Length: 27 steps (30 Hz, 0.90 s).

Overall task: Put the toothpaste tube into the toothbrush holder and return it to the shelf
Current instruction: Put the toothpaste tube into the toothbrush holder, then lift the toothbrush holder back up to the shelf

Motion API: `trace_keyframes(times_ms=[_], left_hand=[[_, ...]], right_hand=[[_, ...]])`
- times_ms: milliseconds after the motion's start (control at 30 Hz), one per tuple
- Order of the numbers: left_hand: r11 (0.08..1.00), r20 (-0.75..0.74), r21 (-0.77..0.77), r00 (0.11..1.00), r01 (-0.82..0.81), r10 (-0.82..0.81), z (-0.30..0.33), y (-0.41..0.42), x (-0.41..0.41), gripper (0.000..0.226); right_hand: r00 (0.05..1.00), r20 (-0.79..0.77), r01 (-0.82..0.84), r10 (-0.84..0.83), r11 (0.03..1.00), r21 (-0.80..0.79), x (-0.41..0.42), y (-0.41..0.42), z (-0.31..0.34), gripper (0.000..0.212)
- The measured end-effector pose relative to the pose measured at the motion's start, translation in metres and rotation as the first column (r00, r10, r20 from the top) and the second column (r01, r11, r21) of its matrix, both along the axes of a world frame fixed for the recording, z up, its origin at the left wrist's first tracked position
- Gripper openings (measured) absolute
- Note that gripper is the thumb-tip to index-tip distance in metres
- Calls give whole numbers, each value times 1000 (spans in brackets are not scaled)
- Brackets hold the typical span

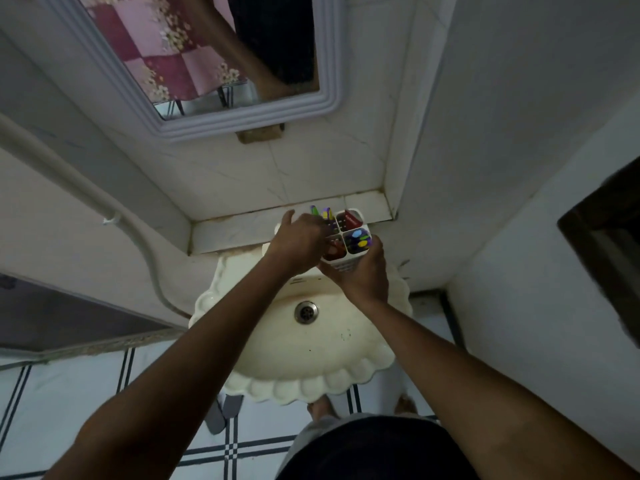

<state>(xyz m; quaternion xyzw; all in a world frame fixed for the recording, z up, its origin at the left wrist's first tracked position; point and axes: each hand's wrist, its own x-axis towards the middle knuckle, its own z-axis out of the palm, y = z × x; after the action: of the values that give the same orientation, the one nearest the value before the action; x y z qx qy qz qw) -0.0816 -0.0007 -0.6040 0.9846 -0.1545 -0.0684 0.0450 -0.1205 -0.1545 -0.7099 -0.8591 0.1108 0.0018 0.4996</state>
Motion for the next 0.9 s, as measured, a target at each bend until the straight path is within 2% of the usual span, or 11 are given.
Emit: trace_keyframes(times_ms=[67, 133, 200, 267, 400, 600, 700, 900], left_hand=[[991, 82, -134, 996, -29, 40, 1, 5, 1, 30], [941, 158, -333, 979, -67, 126, 5, 13, 0, 24], [859, 149, -497, 963, -122, 223, 9, 18, -3, 26], [794, 81, -574, 951, -199, 297, 12, 25, -8, 29], [731, 57, -637, 931, -243, 359, 13, 43, -14, 32], [759, 124, -623, 935, -188, 333, 28, 49, -24, 36], [761, 165, -626, 925, -170, 342, 50, 36, -31, 39], [784, 337, -616, 873, -78, 352, 127, -3, -47, 46]], right_hand=[[1000, 2, 9, -9, 1000, 8, 0, 1, -1, 137], [1000, 16, 14, -14, 1000, 22, 2, 3, -2, 140], [1000, 23, 19, -20, 999, 50, 5, 3, -5, 141], [999, 24, 29, -31, 996, 81, 8, 5, -5, 136], [995, 50, 83, -90, 988, 133, 16, 6, 5, 120], [960, 204, 169, -190, 979, 117, 20, -8, 53, 111], [938, 280, 167, -202, 975, 145, 22, -23, 94, 105], [868, 473, 65, -153, 978, 197, 17, -61, 206, 103]])
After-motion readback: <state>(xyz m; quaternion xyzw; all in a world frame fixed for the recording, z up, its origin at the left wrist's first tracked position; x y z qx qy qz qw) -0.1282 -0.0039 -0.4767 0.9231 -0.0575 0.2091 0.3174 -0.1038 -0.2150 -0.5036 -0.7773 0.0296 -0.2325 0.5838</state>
